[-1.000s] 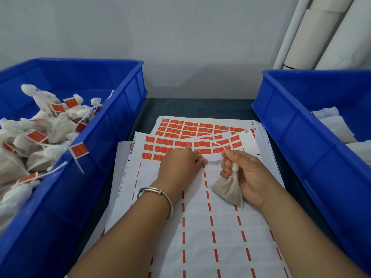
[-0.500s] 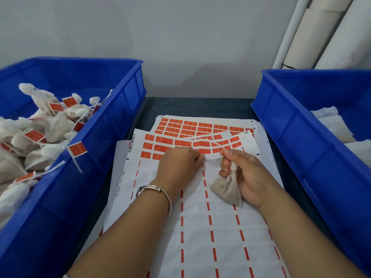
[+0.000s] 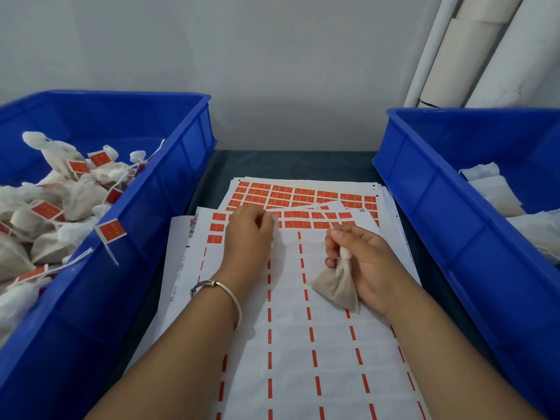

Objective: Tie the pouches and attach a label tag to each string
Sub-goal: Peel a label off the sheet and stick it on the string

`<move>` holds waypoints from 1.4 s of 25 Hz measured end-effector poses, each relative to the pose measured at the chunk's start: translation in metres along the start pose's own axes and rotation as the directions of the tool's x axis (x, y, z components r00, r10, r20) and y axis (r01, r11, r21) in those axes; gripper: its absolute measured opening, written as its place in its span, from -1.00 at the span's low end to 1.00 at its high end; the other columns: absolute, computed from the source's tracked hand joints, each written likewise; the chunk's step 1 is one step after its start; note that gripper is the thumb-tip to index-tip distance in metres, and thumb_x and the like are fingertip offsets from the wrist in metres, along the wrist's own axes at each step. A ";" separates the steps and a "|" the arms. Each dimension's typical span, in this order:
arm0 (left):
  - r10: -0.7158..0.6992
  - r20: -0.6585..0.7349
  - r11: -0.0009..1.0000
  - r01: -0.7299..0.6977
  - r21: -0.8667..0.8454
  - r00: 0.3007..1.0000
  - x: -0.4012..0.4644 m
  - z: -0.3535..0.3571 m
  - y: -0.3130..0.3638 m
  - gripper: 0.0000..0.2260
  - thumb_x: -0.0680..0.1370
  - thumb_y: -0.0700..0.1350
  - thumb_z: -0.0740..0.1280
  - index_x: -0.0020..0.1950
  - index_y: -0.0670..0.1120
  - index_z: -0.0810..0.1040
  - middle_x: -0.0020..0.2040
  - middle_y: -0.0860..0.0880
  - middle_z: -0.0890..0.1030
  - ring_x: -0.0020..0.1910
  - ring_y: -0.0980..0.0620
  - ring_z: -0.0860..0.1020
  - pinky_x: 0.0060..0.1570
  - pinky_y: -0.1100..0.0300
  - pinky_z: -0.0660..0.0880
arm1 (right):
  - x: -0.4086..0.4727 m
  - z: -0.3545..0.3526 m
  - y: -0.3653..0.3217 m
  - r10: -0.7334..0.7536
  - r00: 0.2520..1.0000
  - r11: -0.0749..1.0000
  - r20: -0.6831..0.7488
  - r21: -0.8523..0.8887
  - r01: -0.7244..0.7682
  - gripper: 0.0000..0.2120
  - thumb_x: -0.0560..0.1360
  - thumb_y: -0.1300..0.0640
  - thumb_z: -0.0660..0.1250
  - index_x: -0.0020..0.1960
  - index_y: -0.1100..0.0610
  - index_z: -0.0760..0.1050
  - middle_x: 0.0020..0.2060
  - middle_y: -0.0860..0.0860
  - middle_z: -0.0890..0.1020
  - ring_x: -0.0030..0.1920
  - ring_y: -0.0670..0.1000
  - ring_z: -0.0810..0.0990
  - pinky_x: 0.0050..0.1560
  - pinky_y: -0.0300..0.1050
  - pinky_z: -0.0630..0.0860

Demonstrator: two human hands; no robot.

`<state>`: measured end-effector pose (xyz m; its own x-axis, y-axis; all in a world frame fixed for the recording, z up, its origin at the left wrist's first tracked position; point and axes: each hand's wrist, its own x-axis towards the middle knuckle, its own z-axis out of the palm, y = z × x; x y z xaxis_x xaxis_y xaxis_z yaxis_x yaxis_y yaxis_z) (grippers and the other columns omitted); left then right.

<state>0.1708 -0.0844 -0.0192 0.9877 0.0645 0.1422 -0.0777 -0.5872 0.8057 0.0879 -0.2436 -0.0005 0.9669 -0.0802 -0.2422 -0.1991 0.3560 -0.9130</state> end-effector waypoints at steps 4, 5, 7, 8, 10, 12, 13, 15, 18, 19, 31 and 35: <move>-0.266 -0.018 0.907 0.244 -0.343 0.964 0.000 -0.013 0.006 -0.80 0.60 0.05 0.18 -0.19 0.08 0.48 -0.22 0.08 0.57 -0.29 0.09 0.56 -0.33 0.37 0.44 | -0.007 0.005 -0.007 -0.170 0.982 0.947 -0.088 -0.290 0.138 -0.92 0.42 0.00 0.40 -0.18 -0.18 0.64 -0.19 -0.19 0.67 -0.09 -0.05 0.63 -0.05 -0.15 0.55; -0.305 -0.015 0.880 0.276 -0.387 0.952 0.000 -0.016 0.010 -0.79 0.60 0.05 0.19 -0.20 0.06 0.50 -0.24 0.05 0.57 -0.29 0.08 0.56 -0.31 0.34 0.46 | -0.009 0.007 -0.011 -0.232 0.969 0.909 -0.089 -0.374 0.183 -0.89 0.42 -0.01 0.40 -0.19 -0.23 0.62 -0.18 -0.28 0.65 -0.06 -0.13 0.62 -0.06 -0.24 0.53; -0.327 0.017 0.850 0.301 -0.432 0.945 -0.006 -0.020 0.022 -0.80 0.58 0.04 0.23 -0.19 0.04 0.54 -0.28 0.05 0.59 -0.30 0.08 0.58 -0.35 0.35 0.47 | -0.014 0.009 -0.017 -0.340 0.939 0.788 -0.043 -0.559 0.259 -0.88 0.44 -0.01 0.40 -0.23 -0.22 0.61 -0.19 -0.40 0.61 -0.08 -0.34 0.56 -0.21 -0.44 0.45; -0.316 0.043 0.835 0.299 -0.461 0.948 -0.010 -0.020 0.028 -0.82 0.57 0.02 0.25 -0.19 0.04 0.57 -0.30 0.07 0.61 -0.30 0.10 0.60 -0.38 0.36 0.48 | -0.016 0.010 -0.020 -0.376 0.927 0.729 -0.014 -0.622 0.287 -0.88 0.44 0.00 0.41 -0.26 -0.19 0.60 -0.20 -0.43 0.59 -0.08 -0.39 0.53 -0.29 -0.49 0.43; -0.290 0.115 0.786 0.305 -0.537 0.950 -0.022 -0.021 0.042 -0.85 0.55 -0.02 0.29 -0.19 0.04 0.59 -0.32 0.11 0.64 -0.28 0.12 0.63 -0.34 0.35 0.53 | -0.020 0.011 -0.022 -0.430 0.903 0.655 0.026 -0.680 0.331 -0.86 0.44 0.02 0.42 -0.27 -0.18 0.56 -0.23 -0.46 0.57 -0.09 -0.41 0.51 -0.35 -0.56 0.41; -0.264 0.189 0.756 0.325 -0.568 0.946 -0.037 -0.021 0.053 -0.85 0.56 -0.02 0.29 -0.18 0.05 0.60 -0.31 0.15 0.65 -0.24 0.15 0.64 -0.26 0.31 0.55 | -0.025 0.011 -0.023 -0.470 0.882 0.640 0.033 -0.676 0.366 -0.85 0.44 0.05 0.42 -0.26 -0.16 0.55 -0.24 -0.45 0.58 -0.10 -0.39 0.53 -0.33 -0.58 0.41; -0.251 0.223 0.748 0.335 -0.573 0.942 -0.044 -0.019 0.057 -0.84 0.57 -0.02 0.28 -0.17 0.05 0.60 -0.30 0.16 0.65 -0.23 0.15 0.64 -0.24 0.31 0.53 | -0.026 0.011 -0.022 -0.487 0.873 0.640 0.030 -0.667 0.380 -0.85 0.45 0.07 0.42 -0.25 -0.14 0.54 -0.24 -0.43 0.58 -0.11 -0.37 0.54 -0.32 -0.57 0.41; -0.216 0.290 0.732 0.351 -0.584 0.933 -0.057 -0.016 0.065 -0.83 0.58 -0.01 0.24 -0.14 0.06 0.61 -0.27 0.15 0.66 -0.18 0.13 0.64 -0.16 0.28 0.53 | -0.029 0.010 -0.023 -0.513 0.858 0.638 0.028 -0.656 0.403 -0.84 0.46 0.11 0.40 -0.25 -0.11 0.53 -0.24 -0.36 0.60 -0.13 -0.33 0.56 -0.29 -0.56 0.42; -0.162 0.351 0.744 0.348 -0.570 0.922 -0.068 -0.013 0.075 -0.82 0.60 -0.02 0.21 -0.09 0.05 0.60 -0.25 0.14 0.67 -0.13 0.11 0.63 0.04 0.17 0.54 | -0.032 0.009 -0.026 -0.530 0.847 0.645 0.032 -0.633 0.428 -0.82 0.47 0.16 0.39 -0.24 -0.07 0.53 -0.31 -0.28 0.62 -0.18 -0.27 0.59 -0.24 -0.53 0.44; -0.153 0.362 0.749 0.347 -0.565 0.920 -0.070 -0.013 0.077 -0.82 0.60 -0.02 0.21 -0.08 0.04 0.60 -0.26 0.14 0.67 -0.13 0.11 0.64 0.10 0.12 0.53 | -0.033 0.009 -0.028 -0.534 0.845 0.650 0.038 -0.621 0.438 -0.82 0.47 0.16 0.38 -0.24 -0.08 0.53 -0.33 -0.29 0.62 -0.19 -0.27 0.59 -0.23 -0.52 0.45; -0.038 0.467 0.706 0.355 -0.613 0.883 -0.072 -0.019 0.082 -0.84 0.60 -0.05 0.21 -0.04 -0.01 0.58 -0.20 0.05 0.68 -0.23 0.01 0.67 0.25 -0.18 0.40 | -0.038 0.010 -0.035 -0.641 0.765 0.660 -0.064 -0.555 0.507 -0.83 0.46 0.14 0.39 -0.22 -0.12 0.56 -0.34 -0.30 0.61 -0.26 -0.31 0.56 -0.32 -0.50 0.43; -0.038 0.475 0.714 0.357 -0.602 0.879 -0.072 -0.019 0.082 -0.85 0.59 -0.05 0.22 -0.05 0.01 0.58 -0.21 0.07 0.68 -0.25 0.02 0.66 0.25 -0.16 0.40 | -0.038 0.010 -0.035 -0.663 0.744 0.639 -0.077 -0.576 0.510 -0.81 0.45 0.16 0.39 -0.23 -0.12 0.55 -0.23 -0.23 0.60 -0.17 -0.29 0.56 -0.24 -0.50 0.45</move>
<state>0.0905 -0.1218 0.0481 0.9355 -0.3045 -0.1793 0.2155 0.0895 0.9724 0.0594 -0.2441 0.0441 0.8395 -0.3675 0.4002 0.2741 -0.3494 -0.8960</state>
